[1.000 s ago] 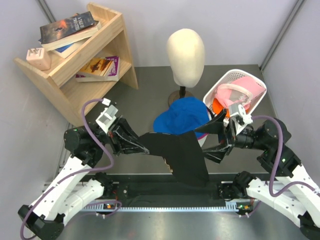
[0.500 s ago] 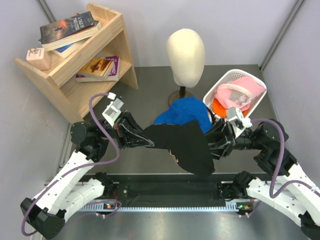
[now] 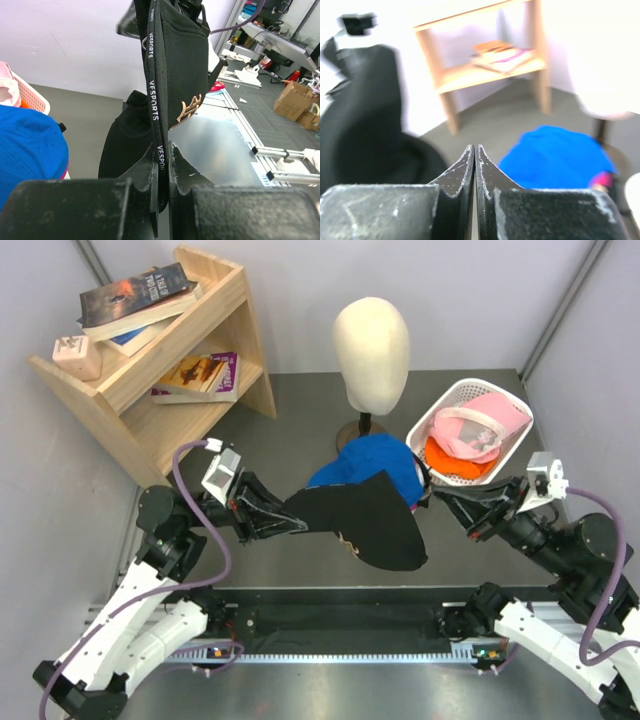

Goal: Stack the hats

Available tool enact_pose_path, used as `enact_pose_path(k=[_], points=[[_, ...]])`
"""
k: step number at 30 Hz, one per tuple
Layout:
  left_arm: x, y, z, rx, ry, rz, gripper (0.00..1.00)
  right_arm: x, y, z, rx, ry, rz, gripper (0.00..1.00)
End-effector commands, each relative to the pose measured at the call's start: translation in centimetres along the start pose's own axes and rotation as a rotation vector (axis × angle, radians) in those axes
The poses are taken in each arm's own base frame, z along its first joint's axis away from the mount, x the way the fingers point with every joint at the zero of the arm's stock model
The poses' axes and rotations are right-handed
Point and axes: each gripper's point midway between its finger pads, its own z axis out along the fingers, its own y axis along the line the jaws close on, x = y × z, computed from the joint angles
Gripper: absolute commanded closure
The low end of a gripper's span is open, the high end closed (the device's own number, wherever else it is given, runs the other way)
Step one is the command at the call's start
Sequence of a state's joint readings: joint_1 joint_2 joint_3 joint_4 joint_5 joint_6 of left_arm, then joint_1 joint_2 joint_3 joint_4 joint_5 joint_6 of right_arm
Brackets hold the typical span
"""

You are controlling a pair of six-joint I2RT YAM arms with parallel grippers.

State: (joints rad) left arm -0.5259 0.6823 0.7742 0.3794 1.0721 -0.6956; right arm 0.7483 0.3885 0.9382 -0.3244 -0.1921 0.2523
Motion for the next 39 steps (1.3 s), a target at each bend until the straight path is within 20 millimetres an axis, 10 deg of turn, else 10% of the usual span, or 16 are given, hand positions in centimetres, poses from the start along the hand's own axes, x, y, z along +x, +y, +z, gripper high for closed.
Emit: enact_pose_path(k=[1,6,12,16,23,30,39], points=[[0.1,0.1,-0.2,-0.018,0.004,0.049,1.00,-1.0,-3.9,-1.3,0.236,-0.045,-0.021,1.00],[0.7,-1.4,-0.1,0.115,0.056,0.033,1.00,-0.2,0.7,-0.2,-0.058,-0.012,-0.102,0.99],[1.2,-2.6,-0.2,0.255,0.131,0.022,1.00,0.4,8.2,-1.5,-0.534,0.000,-0.161,0.48],[0.8,-2.5,0.3,0.278,0.142,0.024,1.00,0.4,9.8,-2.4,-0.650,-0.039,-0.187,0.22],[0.0,-2.4,1.6,0.327,0.161,0.012,1.00,0.4,9.9,-1.1,-0.696,-0.069,-0.255,0.11],[0.1,-1.9,2.2,0.336,0.172,-0.003,1.00,-0.7,10.6,-0.8,-0.741,-0.153,-0.275,0.26],[0.8,0.6,2.6,0.239,0.167,0.012,1.00,-3.0,12.1,-4.5,-0.780,-0.290,-0.336,0.93]])
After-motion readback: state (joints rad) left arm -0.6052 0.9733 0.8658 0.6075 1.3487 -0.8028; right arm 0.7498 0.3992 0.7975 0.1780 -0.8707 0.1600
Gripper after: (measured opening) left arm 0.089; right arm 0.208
